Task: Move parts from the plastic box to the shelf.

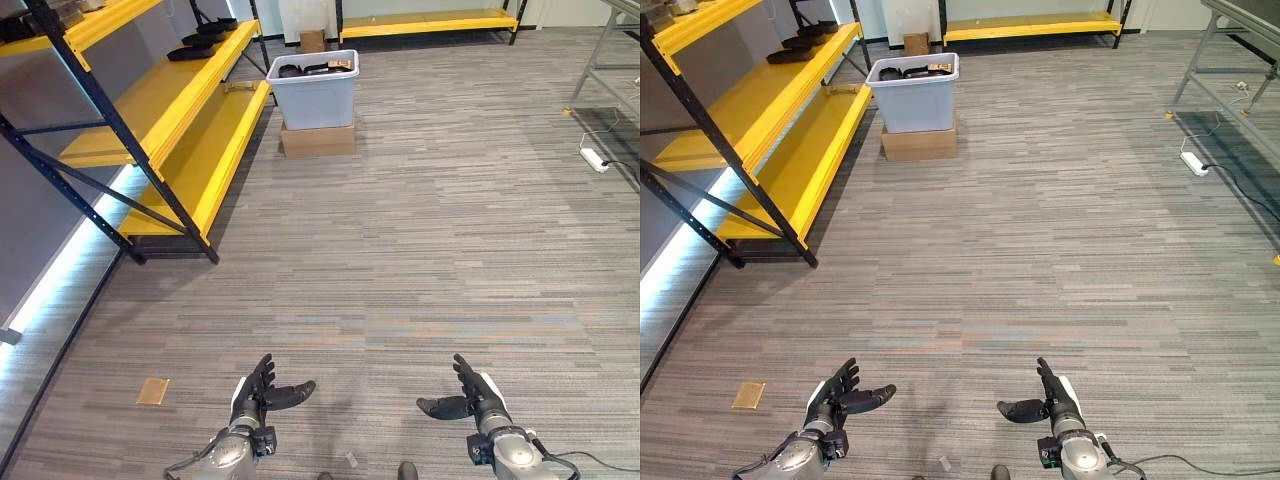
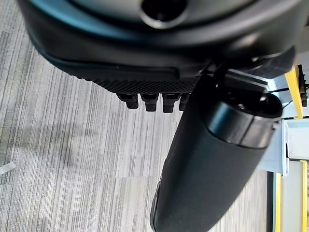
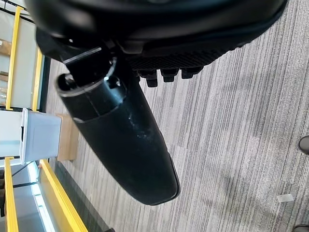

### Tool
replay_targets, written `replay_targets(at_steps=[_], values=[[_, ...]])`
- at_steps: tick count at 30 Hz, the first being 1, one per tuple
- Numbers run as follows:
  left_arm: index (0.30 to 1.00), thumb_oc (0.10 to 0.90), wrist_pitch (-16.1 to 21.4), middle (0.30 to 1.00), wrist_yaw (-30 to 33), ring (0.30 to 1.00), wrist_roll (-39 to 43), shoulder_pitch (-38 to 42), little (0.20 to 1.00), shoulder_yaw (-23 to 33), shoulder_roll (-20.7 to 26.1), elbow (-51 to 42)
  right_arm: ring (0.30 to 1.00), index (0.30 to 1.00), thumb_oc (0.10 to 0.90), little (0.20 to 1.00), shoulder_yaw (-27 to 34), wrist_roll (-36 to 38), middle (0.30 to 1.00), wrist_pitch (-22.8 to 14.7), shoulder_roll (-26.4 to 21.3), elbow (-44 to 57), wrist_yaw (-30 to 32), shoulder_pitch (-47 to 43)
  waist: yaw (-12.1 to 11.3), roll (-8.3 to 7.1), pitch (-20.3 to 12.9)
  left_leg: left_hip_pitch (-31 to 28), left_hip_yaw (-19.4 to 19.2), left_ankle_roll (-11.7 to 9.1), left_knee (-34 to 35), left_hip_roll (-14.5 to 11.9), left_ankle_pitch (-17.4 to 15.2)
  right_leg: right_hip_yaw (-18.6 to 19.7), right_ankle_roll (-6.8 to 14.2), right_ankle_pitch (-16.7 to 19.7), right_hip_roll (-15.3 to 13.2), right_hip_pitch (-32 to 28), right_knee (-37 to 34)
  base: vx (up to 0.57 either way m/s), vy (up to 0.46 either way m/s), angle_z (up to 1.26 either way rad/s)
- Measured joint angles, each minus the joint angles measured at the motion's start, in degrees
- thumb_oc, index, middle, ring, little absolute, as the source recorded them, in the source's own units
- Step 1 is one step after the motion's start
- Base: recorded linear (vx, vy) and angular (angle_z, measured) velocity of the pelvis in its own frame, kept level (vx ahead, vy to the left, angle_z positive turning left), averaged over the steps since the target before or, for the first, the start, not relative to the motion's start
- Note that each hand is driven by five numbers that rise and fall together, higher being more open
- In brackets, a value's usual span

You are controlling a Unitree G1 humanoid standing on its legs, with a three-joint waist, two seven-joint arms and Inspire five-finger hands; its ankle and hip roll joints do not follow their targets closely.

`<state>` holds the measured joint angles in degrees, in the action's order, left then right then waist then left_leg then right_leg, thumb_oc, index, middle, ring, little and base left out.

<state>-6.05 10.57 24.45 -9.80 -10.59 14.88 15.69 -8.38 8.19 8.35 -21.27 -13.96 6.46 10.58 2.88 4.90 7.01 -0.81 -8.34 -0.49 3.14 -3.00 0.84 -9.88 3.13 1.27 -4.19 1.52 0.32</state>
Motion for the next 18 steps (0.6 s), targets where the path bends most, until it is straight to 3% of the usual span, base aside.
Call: replay_targets(at_steps=[3, 5, 6, 7, 8, 9, 10, 12, 14, 18], values=[[1.0, 0.9, 0.03, 1.0, 0.0, 1.0, 0.0, 0.42, 1.0, 0.13, 0.2, -0.04, 1.0, 1.0, 0.9, 1.0, 0.57, 0.59, 1.0, -0.23, 0.36, -0.02, -0.06, -1.4, -0.1, -0.36, 0.23, 0.71, -0.08, 0.73, -0.65, 0.97, -0.58, 0.23, 0.68, -2.15, -0.97, 2.75, 4.6, 0.0, 0.264, 0.03], [1.0, 0.9, 0.16, 1.0, -0.16, 1.0, 0.0, 1.42, 1.0, 0.05, 0.34, 0.13, 1.0, 1.0, 0.9, 1.0, 2.3, 4.12, 1.0, -1.49, 1.69, 0.0, -0.31, -1.38, 0.41, -0.98, 1.31, 1.43, -0.09, 1.85, -2.84, 2.88, -1.87, 0.33, 1.03, -6.2, -3.24, 6.25, 13.92, -0.03, 0.299, 0.14], [1.0, 0.9, 0.26, 1.0, -0.16, 1.0, -0.02, 2.99, 1.0, -0.36, 0.36, 0.73, 1.0, 1.0, 0.9, 1.0, 4.18, 5.4, 1.0, -2.24, 2.54, 0.21, -0.46, -1.64, 0.69, -1.65, 2.68, 3.22, -0.53, 5.12, -7.05, 4.69, -4.18, 0.55, 2.36, -7.86, -5.36, 9.23, 20.35, 0.03, 0.178, 0.53], [1.0, 0.9, 0.22, 1.0, -0.83, 1.0, 0.0, 4.67, 1.0, -1.2, -0.46, 1.17, 1.0, 1.0, 0.9, 1.0, 6.17, 7.29, 1.0, -3.08, 1.51, 1.48, 0.11, -1.85, 2.46, 0.33, 5.44, 4.75, -0.88, 4.38, -9.89, 4.81, -6.67, 0.03, 4.15, -7.61, -7.19, 14.54, 31.96, 0.09, 0.24, 0.44], [1.0, 0.9, 0.25, 1.0, -1.16, 1.0, 0.01, 4.65, 1.0, -1.18, 0.02, 1.09, 1.0, 1.0, 0.9, 1.0, 6.67, 7.86, 1.0, -3.0, 1.9, 0.6, 0.2, -1.9, 2.68, -0.37, 5.48, 4.77, -1.13, 4.61, -10.94, 6.43, -8.61, 1.86, 4.14, -7.27, -8.76, 16.27, 34.71, 0.16, 0.284, 0.38], [1.0, 0.9, 0.27, 1.0, -1.24, 1.0, -0.06, 4.99, 1.0, -0.92, 0.72, 0.45, 1.0, 1.0, 0.9, 1.0, 6.63, 8.35, 1.0, -3.01, 1.73, 0.96, 0.16, -1.67, 3.26, -0.17, 7.58, 5.59, -0.89, 6.68, -14.58, 7.44, -9.58, 3.42, 3.97, -6.85, -10.23, 19.21, 42.69, 0.12, 0.107, -0.01], [1.0, 0.9, 0.23, 1.0, -1.27, 1.0, -0.07, 5.18, 1.0, -0.79, 0.67, 0.95, 1.0, 1.0, 0.9, 1.0, 6.62, 8.68, 1.0, -2.91, 1.76, 0.82, 0.19, -1.57, 3.41, -0.9, 8.31, 5.4, -1.1, 6.67, -15.34, 7.56, -9.89, 3.81, 3.86, -6.13, -10.95, 20.16, 44.76, 0.24, 0.071, -0.06], [1.0, 0.9, 0.09, 1.0, -1.29, 1.0, -0.09, 4.58, 1.0, -0.76, 1.15, 0.82, 1.0, 1.0, 0.9, 1.0, 6.58, 9.34, 1.0, -2.37, 2.15, 1.04, 0.2, 0.29, 3.56, -0.32, 8.73, 4.56, -0.26, 8.38, -16.17, 7.77, -11.42, 4.57, 3.55, -9.15, -9.89, 21.88, 43.85, 0.27, 0.019, -0.07], [1.0, 0.9, 0.09, 1.0, -1.39, 1.0, -0.09, 4.73, 1.0, -0.28, 2.57, 0.6, 1.0, 1.0, 0.9, 1.0, 6.63, 10.08, 1.0, -2.35, 3.43, 2.02, 0.33, 1.03, 5.19, -0.8, 10.06, 4.25, 0.87, 8.32, -16.02, 7.52, -11.26, 4.6, 3.65, -10.04, -8.39, 22.09, 34.81, 0.26, -0.042, 0.28], [1.0, 0.9, 0.07, 1.0, -1.48, 1.0, -0.07, 5.27, 1.0, -0.25, 2.25, 0.74, 1.0, 1.0, 0.9, 1.0, 6.66, 11.74, 1.0, -2.52, 4.04, 2.47, 1.43, 1.15, 5.75, -2.24, 10.94, 2.05, 1.72, 6.23, -16.86, 7.47, -14.07, 4.46, 3.88, -4.61, -7.01, 26.63, 21.43, 0.37, -0.107, 0.15]])
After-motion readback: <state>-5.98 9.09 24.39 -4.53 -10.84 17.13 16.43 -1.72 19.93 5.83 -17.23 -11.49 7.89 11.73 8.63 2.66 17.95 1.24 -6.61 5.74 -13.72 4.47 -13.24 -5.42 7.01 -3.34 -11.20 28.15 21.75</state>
